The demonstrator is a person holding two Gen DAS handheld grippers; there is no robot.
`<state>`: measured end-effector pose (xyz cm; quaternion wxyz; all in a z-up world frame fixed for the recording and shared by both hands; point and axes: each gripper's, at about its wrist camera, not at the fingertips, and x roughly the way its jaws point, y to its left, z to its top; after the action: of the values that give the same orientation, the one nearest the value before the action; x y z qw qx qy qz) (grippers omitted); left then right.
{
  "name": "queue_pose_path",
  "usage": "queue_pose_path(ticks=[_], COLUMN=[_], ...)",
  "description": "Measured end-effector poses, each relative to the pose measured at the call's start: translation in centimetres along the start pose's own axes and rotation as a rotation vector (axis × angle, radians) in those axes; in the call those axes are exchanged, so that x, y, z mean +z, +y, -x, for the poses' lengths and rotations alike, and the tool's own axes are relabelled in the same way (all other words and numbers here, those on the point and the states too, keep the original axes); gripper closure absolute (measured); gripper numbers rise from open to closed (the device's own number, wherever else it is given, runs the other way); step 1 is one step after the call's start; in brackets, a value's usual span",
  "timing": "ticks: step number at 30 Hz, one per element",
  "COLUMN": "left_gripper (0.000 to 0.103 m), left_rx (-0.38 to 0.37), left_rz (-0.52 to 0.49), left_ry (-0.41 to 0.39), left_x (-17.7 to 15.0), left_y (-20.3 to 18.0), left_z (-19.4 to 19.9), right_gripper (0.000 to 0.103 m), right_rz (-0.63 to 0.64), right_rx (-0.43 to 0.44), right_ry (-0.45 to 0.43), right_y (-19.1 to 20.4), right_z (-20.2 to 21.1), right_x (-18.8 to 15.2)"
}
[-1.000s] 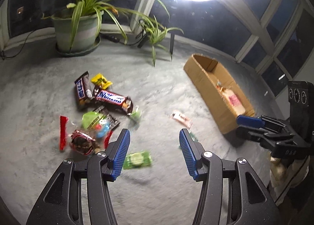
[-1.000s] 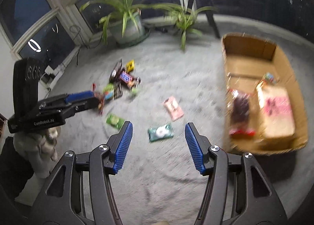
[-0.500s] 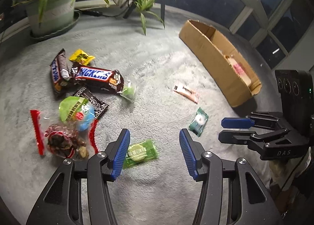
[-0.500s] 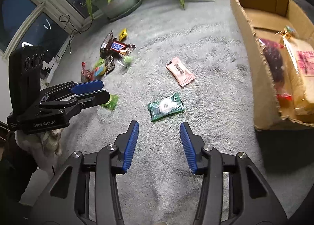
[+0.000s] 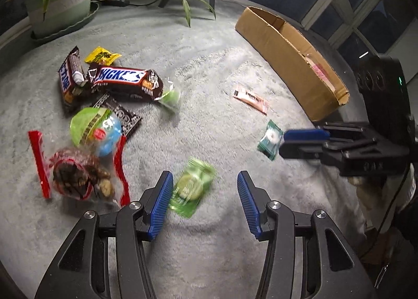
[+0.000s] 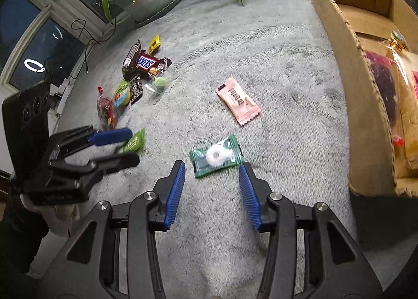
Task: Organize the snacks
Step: 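Grasp the green candy with the left tool while the right grasps the mint packet, then lift the green candy and mint packet and carry both over the cardboard box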
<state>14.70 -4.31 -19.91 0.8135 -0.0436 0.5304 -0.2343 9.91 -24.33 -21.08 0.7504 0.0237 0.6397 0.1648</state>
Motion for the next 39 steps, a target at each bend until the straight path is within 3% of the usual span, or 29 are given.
queue_pose_path(ticks=[9,13,17,20,28,39], left_gripper=[0.065,0.071,0.072,0.077,0.083,0.084], left_rx=[0.083,0.136,0.157,0.181,0.22,0.19], left_rz=[-0.003,-0.026,-0.031,-0.052,-0.083,-0.006], left_ry=[-0.03,-0.041,-0.046,-0.047,-0.057,-0.105], left_x=[-0.8,-0.8,-0.6,-0.7,-1.0,-0.8], left_y=[-0.3,-0.8,-0.8,-1.0,-1.2,-0.5], left_z=[0.3,0.1,-0.1,-0.1,-0.2,1.3], right_gripper=[0.057,0.067,0.068,0.076,0.082,0.083], right_rz=[0.07,0.135,0.172,0.194,0.216,0.185], right_rx=[-0.088,-0.183,-0.234,-0.263,-0.269,-0.234], right_ry=[-0.018,-0.021,-0.014,-0.006,0.004,-0.039], right_y=[2.0,3.4,3.8,3.8,3.7,3.3], right_z=[-1.0,-1.5,-1.5,-1.4,-1.4,0.0], right_x=[0.8,0.6,0.1,0.0,0.0,0.1])
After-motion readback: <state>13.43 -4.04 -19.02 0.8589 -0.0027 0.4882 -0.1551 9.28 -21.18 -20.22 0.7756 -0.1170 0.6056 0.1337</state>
